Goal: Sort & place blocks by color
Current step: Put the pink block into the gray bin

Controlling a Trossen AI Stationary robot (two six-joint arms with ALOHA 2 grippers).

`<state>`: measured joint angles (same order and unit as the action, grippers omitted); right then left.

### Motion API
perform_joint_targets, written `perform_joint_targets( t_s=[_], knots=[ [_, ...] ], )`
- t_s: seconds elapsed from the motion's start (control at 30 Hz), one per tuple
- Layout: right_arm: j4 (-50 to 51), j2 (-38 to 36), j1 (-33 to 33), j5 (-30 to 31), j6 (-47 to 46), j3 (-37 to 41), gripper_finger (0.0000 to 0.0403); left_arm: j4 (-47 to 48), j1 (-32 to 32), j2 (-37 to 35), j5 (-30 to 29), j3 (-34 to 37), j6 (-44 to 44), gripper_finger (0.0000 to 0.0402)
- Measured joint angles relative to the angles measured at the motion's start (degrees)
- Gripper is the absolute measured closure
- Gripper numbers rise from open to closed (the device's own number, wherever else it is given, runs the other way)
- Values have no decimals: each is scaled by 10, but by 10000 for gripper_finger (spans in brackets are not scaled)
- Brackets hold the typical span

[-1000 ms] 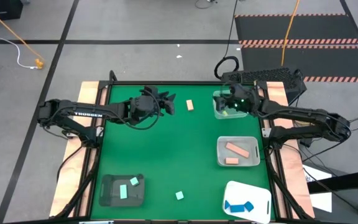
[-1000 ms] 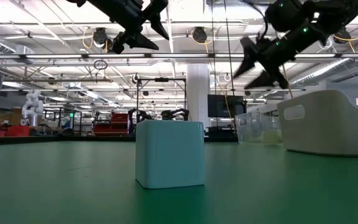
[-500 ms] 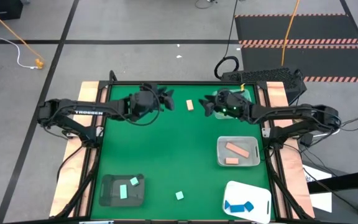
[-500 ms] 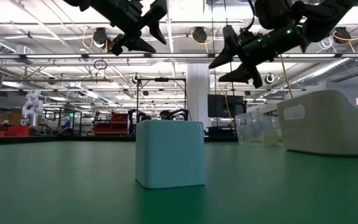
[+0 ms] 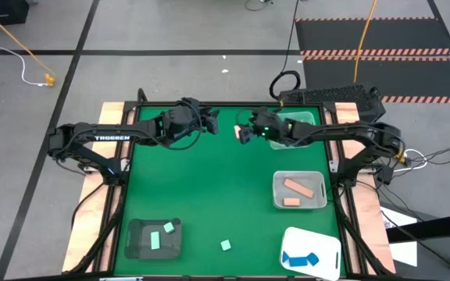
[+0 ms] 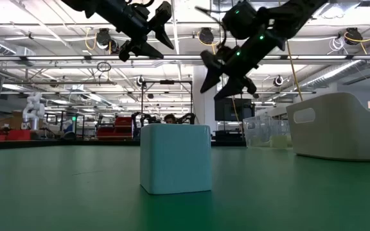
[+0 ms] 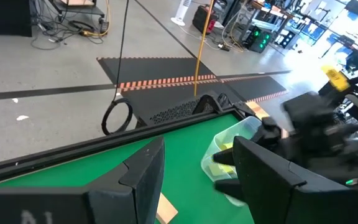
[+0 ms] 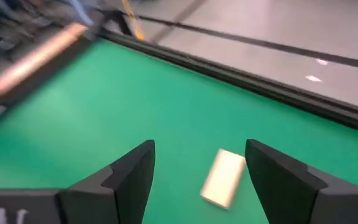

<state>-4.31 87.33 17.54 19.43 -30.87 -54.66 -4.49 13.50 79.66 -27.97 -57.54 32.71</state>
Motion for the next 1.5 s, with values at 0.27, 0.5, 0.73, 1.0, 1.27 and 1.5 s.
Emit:
perform_joint_targets(
  t_s=[0.27, 0.5, 0.73, 1.0, 1.27, 1.5],
  knots=[
    [61, 94, 5, -1, -29, -55, 163, 2, 0, 0, 0, 0, -43, 211],
    [60, 141, 14, -3, -89, -66, 163, 31, 0, 0, 0, 0, -69, 211],
    [59, 178, 24, -47, -138, -65, 163, 110, -1, -3, 0, 0, -100, 211],
    [28, 179, 26, -46, -131, -65, 163, 264, -1, -8, 1, 0, -113, 211],
    [21, 178, 26, -16, -119, -65, 163, 394, -8, -8, 55, 0, -101, 211],
    [20, 178, 26, 0, -118, -65, 163, 418, -19, -8, 65, 0, -99, 211]
  ],
)
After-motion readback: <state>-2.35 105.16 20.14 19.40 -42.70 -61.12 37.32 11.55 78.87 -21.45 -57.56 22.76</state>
